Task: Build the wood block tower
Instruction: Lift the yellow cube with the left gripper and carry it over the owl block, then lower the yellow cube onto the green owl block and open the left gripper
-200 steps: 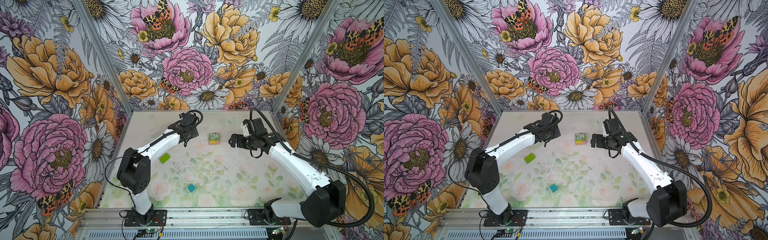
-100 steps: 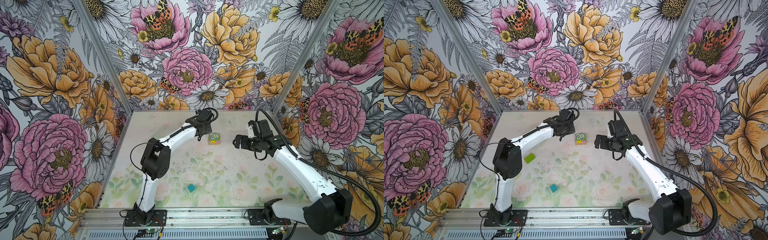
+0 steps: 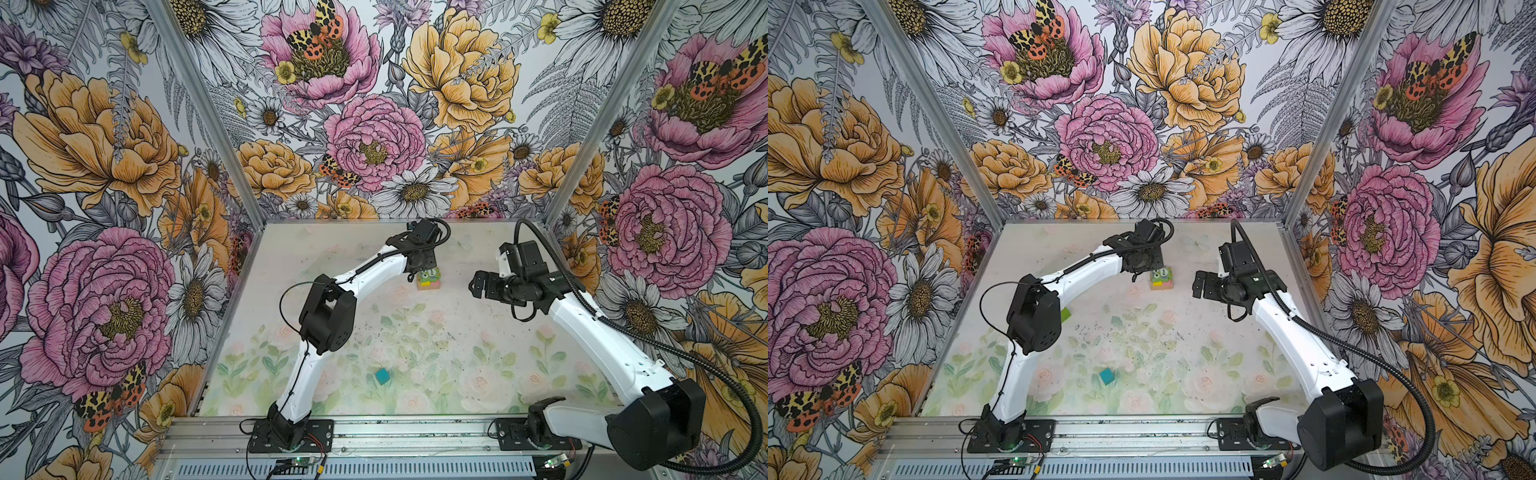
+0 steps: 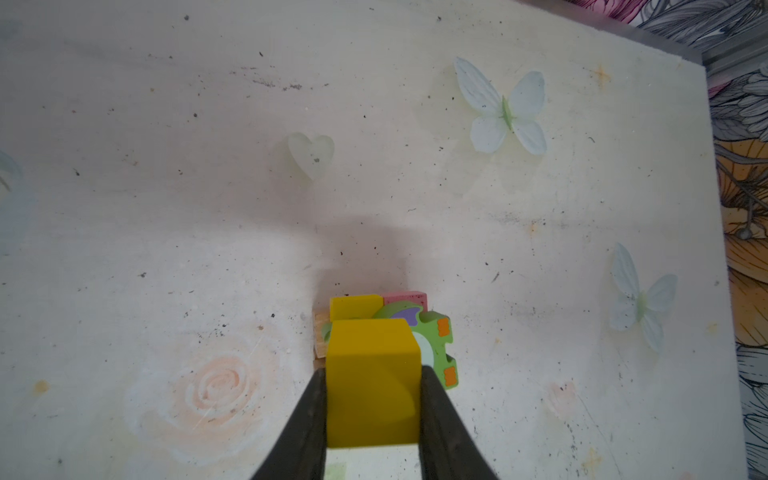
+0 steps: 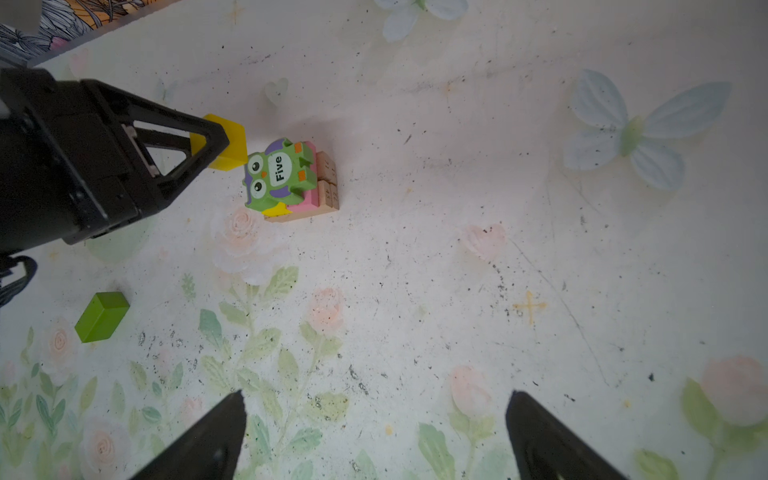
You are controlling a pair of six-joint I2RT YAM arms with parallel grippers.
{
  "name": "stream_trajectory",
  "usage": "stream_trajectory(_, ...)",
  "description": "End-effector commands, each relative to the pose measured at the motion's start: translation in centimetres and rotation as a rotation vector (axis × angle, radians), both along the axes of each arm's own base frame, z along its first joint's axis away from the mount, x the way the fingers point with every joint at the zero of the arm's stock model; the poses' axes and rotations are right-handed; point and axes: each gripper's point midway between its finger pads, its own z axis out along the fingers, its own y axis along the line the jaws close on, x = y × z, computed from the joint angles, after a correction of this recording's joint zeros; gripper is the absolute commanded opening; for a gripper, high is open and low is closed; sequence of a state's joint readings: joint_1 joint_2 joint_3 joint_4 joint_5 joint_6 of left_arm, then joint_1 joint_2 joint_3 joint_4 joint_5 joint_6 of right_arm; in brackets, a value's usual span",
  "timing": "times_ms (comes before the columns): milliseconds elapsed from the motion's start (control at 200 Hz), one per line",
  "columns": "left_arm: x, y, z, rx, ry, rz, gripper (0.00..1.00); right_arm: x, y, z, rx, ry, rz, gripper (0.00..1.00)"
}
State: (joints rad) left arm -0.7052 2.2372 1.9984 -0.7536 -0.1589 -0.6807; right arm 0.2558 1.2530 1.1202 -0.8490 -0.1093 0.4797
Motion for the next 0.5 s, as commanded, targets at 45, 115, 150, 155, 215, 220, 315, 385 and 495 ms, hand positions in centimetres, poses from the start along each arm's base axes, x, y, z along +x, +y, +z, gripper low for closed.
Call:
stream_trajectory(45, -0.6, -1.3, -0.1, -0.002, 0.014, -0.033, 0.26, -0.1, -0.5, 0.0, -0.013, -0.011, -0.008, 1.0)
stream_trajectory(115, -0.7, -1.5, -0.3, 0.001, 0.015, -0.033, 0.26, -0.1, -0.6, 0.0, -0.016, -0.013, -0.009, 1.0)
stream_trajectory(150, -0.8, -1.6, -0.3, -0.001, 0.017, -0.034, 0.26, -0.1, -0.6, 0.0, -0.016, -0.013, -0.008, 1.0)
stream_trajectory(155, -0.8, -1.6, -0.3, -0.001, 0.017, -0.034, 0.26, -0.1, -0.7, 0.0, -0.017, -0.012, -0.008, 1.0)
stream_trajectory(215, -0.9, -1.8, -0.4, -0.002, 0.019, -0.037, 0.26, -0.1, -0.7, -0.1, -0.017, -0.01, -0.009, 1.0)
stream_trajectory(220, -0.9, -1.9, -0.3, -0.002, 0.019, -0.038, 0.26, -0.1, -0.7, -0.1, -0.018, -0.009, -0.009, 1.0)
stream_trajectory(315, -1.0, -2.0, -0.4, 0.012, 0.02, -0.039, 0.26, -0.2, -0.9, -0.4, -0.021, -0.004, -0.012, 1.0)
stream_trajectory(385, -1.0, -1.8, -0.5, 0.019, 0.022, -0.032, 0.26, -0.1, -0.9, -0.4, -0.022, -0.005, -0.01, 1.0)
stream_trajectory(495, -1.1, -1.6, -0.6, 0.033, 0.019, -0.019, 0.26, -0.3, -1.0, -0.6, -0.025, -0.001, -0.008, 1.0)
